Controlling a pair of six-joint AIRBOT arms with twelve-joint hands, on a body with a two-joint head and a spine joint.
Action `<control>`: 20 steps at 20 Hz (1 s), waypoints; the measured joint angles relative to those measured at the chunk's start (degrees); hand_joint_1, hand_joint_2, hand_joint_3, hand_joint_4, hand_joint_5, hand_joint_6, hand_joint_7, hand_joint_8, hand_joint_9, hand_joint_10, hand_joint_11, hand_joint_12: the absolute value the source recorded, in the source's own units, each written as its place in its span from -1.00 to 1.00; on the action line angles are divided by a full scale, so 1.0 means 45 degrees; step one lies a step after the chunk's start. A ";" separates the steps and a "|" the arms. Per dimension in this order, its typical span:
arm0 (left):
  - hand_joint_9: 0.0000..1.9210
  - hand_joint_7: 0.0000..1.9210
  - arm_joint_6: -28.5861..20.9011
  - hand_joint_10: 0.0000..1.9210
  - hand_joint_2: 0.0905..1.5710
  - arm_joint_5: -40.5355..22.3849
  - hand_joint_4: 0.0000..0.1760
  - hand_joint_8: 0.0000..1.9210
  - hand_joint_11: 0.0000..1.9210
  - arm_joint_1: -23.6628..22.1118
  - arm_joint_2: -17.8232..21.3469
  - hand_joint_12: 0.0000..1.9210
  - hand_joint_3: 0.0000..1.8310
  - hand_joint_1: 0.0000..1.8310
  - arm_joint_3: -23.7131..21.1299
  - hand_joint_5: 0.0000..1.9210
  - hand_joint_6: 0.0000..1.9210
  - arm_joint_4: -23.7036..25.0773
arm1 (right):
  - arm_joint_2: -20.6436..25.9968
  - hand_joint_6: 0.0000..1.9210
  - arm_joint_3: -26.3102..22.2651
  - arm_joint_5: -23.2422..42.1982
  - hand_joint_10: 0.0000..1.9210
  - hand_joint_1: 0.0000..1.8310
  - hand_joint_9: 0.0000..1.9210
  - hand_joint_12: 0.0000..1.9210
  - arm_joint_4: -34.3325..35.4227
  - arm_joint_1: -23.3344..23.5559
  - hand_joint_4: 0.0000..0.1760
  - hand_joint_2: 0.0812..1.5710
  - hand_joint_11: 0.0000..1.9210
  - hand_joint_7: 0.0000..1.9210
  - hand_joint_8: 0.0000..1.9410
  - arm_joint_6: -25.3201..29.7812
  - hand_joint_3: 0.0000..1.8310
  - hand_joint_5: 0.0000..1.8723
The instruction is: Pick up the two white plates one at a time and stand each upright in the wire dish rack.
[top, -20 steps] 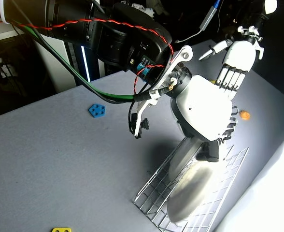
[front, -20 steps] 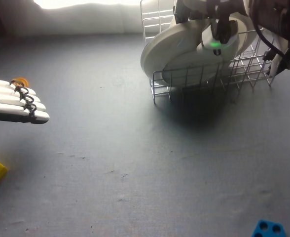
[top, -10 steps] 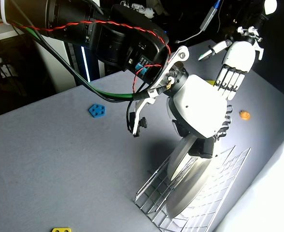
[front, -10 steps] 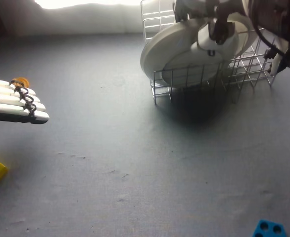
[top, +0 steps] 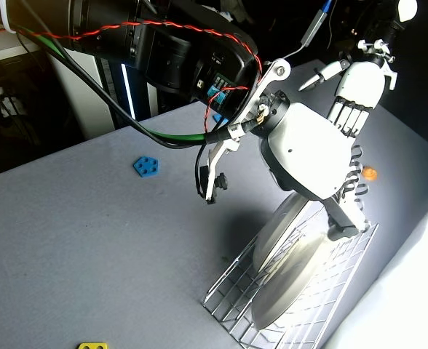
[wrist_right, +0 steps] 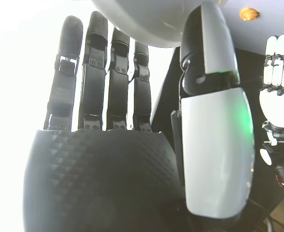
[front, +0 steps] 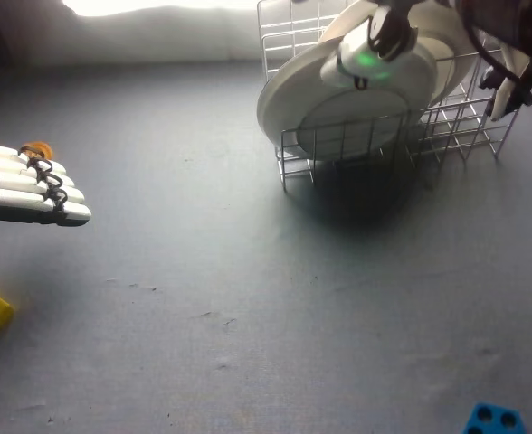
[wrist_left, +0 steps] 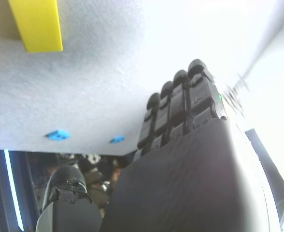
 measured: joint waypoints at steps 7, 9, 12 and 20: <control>-1.00 -1.00 -0.0087 -1.00 0.22 0.0058 -1.00 -1.00 -1.00 -0.0165 0.0015 -1.00 -0.99 -1.00 -0.0107 -1.00 -1.00 0.0049 | 0.0899 -0.99 -0.1044 -0.0869 -0.99 -0.06 -0.62 -0.01 -1.0273 -0.0860 -1.00 0.34 -1.00 -0.58 -0.99 0.7203 -1.00 -0.57; -1.00 -1.00 -0.0151 -1.00 0.19 0.0019 -1.00 -1.00 -1.00 -0.0413 0.0049 -1.00 -1.00 -1.00 -0.0398 -1.00 -1.00 0.0121 | 0.1141 -1.00 -0.1054 -0.1161 -0.99 -0.01 -0.62 -0.02 -1.4270 -0.1345 -1.00 0.33 -1.00 -0.58 -1.00 1.0394 -1.00 -0.57; -1.00 -1.00 -0.0257 -1.00 0.19 -0.0141 -1.00 -1.00 -1.00 -0.1224 0.0272 -1.00 -1.00 -1.00 -0.0986 -1.00 -1.00 0.0520 | 0.1724 -1.00 -0.1059 -0.0097 -0.99 -0.13 -0.57 0.08 -1.9487 -0.2103 -1.00 0.29 -1.00 -0.53 -0.99 1.4479 -1.00 -0.57; -1.00 -1.00 -0.0515 -1.00 0.22 -0.0476 -1.00 -1.00 -1.00 -0.1307 0.0583 -1.00 -0.99 -1.00 -0.1481 -1.00 -1.00 0.1039 | 0.3099 -0.99 -0.0874 0.1676 -0.98 -0.01 -0.50 0.14 -2.6855 -0.2788 -1.00 0.30 -0.88 -0.49 -0.99 2.2809 -1.00 -0.53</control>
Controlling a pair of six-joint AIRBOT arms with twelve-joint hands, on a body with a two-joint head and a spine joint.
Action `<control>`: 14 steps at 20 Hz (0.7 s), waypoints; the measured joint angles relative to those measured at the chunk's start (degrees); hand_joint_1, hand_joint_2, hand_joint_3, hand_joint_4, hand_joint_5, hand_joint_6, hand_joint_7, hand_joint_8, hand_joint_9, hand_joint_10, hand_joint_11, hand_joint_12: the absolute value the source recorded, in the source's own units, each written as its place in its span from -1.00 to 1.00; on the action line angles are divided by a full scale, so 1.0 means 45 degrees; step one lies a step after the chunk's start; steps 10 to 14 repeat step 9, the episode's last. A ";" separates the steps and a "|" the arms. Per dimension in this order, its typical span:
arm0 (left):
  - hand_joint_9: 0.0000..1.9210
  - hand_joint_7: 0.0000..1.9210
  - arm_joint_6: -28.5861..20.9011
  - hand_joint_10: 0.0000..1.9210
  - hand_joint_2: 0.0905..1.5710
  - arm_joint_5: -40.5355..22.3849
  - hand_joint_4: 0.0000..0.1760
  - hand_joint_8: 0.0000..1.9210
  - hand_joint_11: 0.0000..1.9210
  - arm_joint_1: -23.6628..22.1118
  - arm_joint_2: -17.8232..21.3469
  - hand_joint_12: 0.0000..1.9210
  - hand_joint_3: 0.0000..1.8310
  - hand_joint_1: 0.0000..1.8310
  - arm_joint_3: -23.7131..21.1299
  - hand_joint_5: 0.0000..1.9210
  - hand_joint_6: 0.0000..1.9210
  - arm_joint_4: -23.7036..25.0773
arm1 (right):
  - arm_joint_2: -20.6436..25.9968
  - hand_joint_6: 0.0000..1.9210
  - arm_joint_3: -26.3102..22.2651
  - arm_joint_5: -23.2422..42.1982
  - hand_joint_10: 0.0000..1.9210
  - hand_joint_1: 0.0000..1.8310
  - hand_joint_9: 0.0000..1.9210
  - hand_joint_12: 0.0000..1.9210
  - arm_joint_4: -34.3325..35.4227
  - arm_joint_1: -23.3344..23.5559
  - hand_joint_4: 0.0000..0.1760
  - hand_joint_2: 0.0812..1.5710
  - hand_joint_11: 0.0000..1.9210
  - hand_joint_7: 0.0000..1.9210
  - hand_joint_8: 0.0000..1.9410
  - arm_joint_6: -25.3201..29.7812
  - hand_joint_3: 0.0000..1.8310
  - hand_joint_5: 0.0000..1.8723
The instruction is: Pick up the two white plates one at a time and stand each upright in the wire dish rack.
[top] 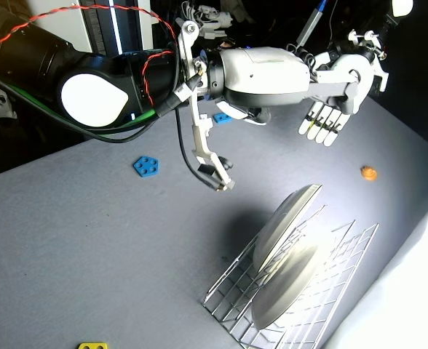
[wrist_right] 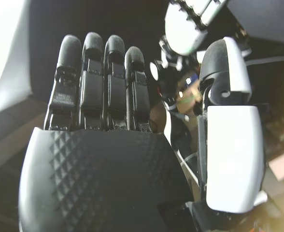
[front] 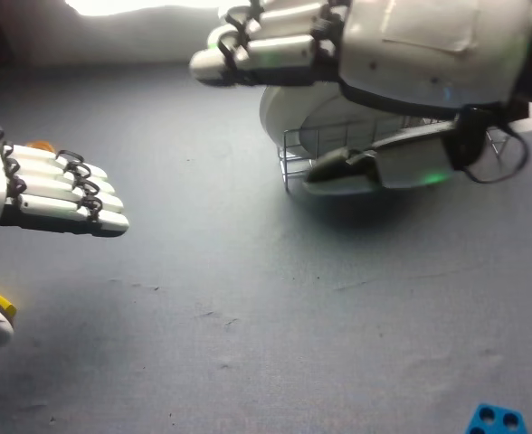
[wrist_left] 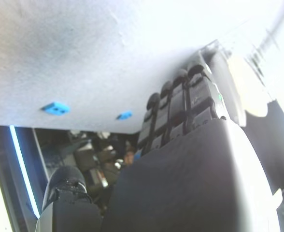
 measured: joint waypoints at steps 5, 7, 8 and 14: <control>-0.36 -0.29 -0.0005 -0.85 0.41 0.0083 -1.00 -0.89 -0.90 -0.0005 0.0029 0.11 -1.00 -0.58 -0.0209 -0.43 -0.88 0.0136 | 0.0860 0.14 0.0005 0.0578 -0.43 0.29 -0.19 0.44 -0.1389 -0.0534 -1.00 0.49 -0.68 -0.23 0.30 0.1379 -1.00 -0.03; -0.40 -0.27 -0.0029 0.80 0.50 0.0000 -1.00 0.43 -0.46 -0.0005 0.0029 0.91 -0.86 0.13 -0.0355 -0.39 0.43 0.0165 | 0.1151 0.76 0.0015 0.0612 0.86 0.53 -0.28 0.94 -0.1957 -0.0845 -1.00 0.52 -0.38 -0.32 0.91 0.1758 -1.00 -0.25; -0.11 -0.11 -0.0010 0.96 0.45 -0.0005 -1.00 0.86 -0.10 -0.0005 0.0029 0.98 -0.87 0.21 -0.0355 -0.22 0.40 0.0253 | 0.1394 0.95 0.0015 0.0695 0.97 0.67 -0.09 0.99 -0.2132 -0.1103 -1.00 0.50 -0.20 -0.19 0.98 0.1865 -1.00 -0.19; 0.36 0.28 -0.0053 0.99 0.42 0.0019 -1.00 0.97 0.38 -0.0010 0.0044 1.00 -0.91 0.65 -0.0355 0.12 0.65 0.0204 | 0.1579 0.99 0.0000 0.0845 0.99 0.88 0.25 1.00 -0.2215 -0.1229 -1.00 0.45 0.17 0.14 1.00 0.1899 -1.00 0.15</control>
